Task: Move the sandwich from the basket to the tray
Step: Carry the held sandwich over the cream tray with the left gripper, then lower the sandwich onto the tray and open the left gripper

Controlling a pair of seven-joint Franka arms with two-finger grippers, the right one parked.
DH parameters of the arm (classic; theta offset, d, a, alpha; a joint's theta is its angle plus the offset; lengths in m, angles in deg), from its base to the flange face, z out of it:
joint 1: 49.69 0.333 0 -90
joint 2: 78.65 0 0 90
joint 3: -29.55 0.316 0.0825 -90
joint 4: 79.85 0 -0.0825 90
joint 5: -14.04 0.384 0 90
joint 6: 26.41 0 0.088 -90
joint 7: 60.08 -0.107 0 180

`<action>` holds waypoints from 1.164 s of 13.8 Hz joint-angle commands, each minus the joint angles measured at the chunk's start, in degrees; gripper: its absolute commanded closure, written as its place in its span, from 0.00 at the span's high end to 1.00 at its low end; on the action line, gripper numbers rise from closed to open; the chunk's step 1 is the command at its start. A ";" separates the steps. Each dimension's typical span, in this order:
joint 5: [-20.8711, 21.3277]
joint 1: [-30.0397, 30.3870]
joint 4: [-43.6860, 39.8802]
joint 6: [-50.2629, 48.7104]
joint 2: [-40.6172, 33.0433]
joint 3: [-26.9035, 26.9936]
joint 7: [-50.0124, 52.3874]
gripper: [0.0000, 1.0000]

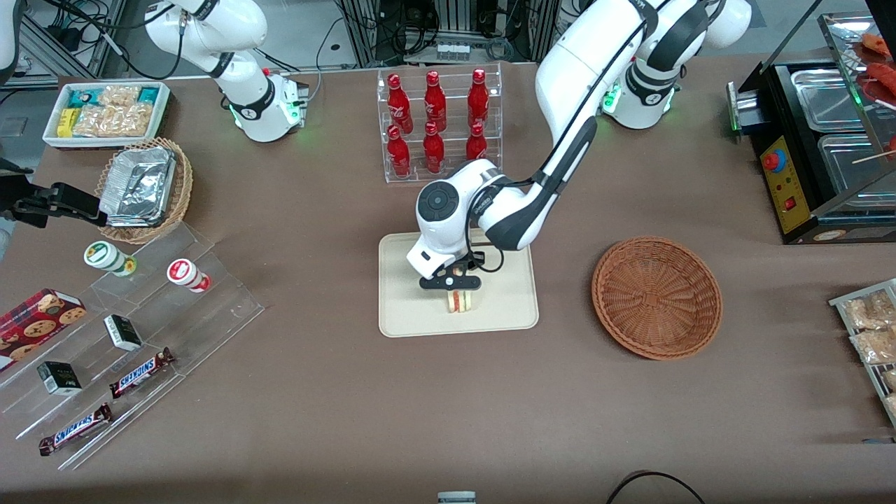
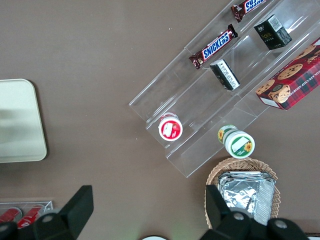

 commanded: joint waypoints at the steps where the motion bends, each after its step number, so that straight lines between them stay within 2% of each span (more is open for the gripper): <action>1: 1.20 -1.24 -1.47 0.12 0.40 0.79 0.80 1.00; 4: 0.68 -0.89 -1.82 -0.32 -1.01 0.88 0.89 1.00; 7: 0.06 -0.45 -1.56 -3.64 -6.79 1.14 1.15 1.00; 10: -1.69 3.49 0.02 -6.12 -14.09 1.32 5.80 1.00; 12: -2.84 6.21 0.81 -12.15 -18.92 1.41 6.16 1.00; 16: -6.71 15.17 2.39 -22.28 -27.89 1.32 0.56 1.00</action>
